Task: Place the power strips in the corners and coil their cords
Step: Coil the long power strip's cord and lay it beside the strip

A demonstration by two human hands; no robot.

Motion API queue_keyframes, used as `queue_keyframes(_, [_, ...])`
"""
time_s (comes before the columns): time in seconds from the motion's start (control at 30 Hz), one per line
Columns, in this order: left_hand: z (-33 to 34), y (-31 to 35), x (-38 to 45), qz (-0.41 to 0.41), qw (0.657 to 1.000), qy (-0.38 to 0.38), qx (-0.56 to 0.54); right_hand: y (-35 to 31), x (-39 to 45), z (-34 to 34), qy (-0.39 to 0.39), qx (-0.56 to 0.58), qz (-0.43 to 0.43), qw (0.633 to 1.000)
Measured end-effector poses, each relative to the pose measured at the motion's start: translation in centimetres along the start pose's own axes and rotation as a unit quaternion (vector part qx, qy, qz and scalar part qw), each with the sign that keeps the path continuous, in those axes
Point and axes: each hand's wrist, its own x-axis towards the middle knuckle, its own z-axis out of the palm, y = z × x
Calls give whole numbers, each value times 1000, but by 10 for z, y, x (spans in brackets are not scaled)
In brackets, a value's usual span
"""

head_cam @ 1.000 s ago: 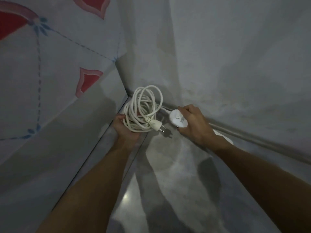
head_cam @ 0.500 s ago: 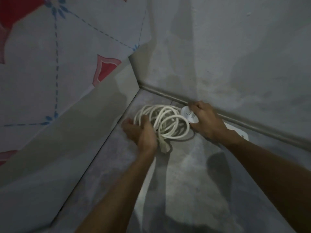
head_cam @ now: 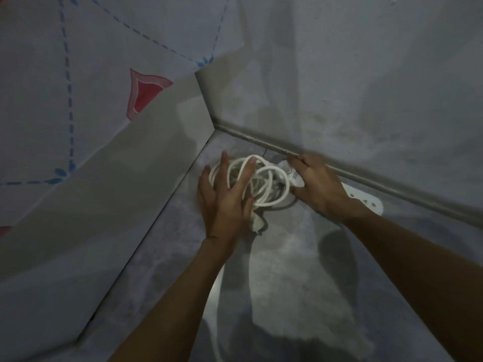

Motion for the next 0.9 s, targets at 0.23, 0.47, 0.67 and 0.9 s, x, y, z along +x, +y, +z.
queue_keyframes(0.23, [16, -21, 20, -3, 989, 141, -49, -3, 6, 0, 67, 9, -17, 998])
queue_keyframes(0.47, [10, -19, 76, -47, 994, 81, -48, -3, 27, 3, 135, -29, -20, 990])
queue_keyframes(0.67, [17, -18, 90, -131, 991, 28, 23, -6, 37, 14, 132, -112, -39, 984])
queue_keyframes(0.9, [23, -22, 93, 7, 995, 82, 52, -12, 50, 23, 111, -132, -61, 983])
